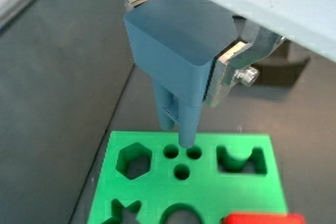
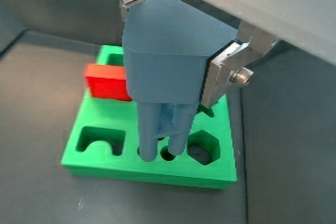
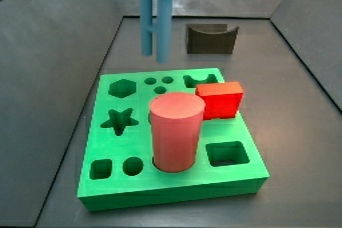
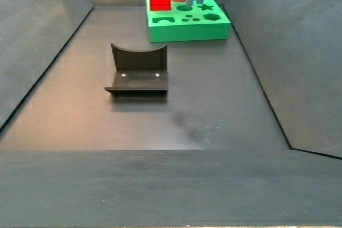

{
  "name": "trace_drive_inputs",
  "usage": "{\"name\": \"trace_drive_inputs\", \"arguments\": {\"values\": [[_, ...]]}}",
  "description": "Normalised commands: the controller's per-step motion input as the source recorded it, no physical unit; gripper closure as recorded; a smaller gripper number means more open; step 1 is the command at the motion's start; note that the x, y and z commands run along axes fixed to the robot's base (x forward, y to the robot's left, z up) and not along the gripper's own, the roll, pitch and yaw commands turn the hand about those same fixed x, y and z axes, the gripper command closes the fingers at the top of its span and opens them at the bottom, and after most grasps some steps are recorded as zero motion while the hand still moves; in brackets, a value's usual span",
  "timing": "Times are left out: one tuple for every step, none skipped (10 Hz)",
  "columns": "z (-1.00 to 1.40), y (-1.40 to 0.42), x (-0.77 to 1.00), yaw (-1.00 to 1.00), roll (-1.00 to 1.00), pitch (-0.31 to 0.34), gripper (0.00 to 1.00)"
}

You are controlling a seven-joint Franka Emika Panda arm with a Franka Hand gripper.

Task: Pick up the 3 prong object. Move up. Place the 3 prong object on the fixture. Regrasp the 3 prong object. Move to above the board. Insert the 3 prong object.
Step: Insert the 3 prong object.

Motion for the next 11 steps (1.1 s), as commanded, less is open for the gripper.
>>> {"name": "trace_drive_inputs", "arguments": {"values": [[0.00,0.00,0.00,-0.01,-0.03,-0.010,1.00],[-0.02,0.00,0.00,0.00,0.00,0.000,1.00],[-0.35,0.00,0.00,-0.18,-0.15,-0.031,1.00],[-0.44,0.00,-0.03,-0.42,-0.32,-0.111,1.00],[-0.35,0.00,-0.10,-0.53,-0.28,-0.134,1.00],[-0.09,0.00,-0.13,-0.29,-0.07,-0.064,1.00],[-0.03,0.00,-0.10,-0.19,0.00,-0.020,1.00],[-0.20,-0.10,-0.13,-0.36,-0.13,-0.160,1.00],[-0.12,-0.10,-0.15,-0.34,-0.16,-0.174,1.00],[0.00,-0.10,-0.02,-0.24,-0.12,-0.137,1.00],[0.00,-0.09,0.04,-0.08,-0.06,-0.071,1.00]]}}
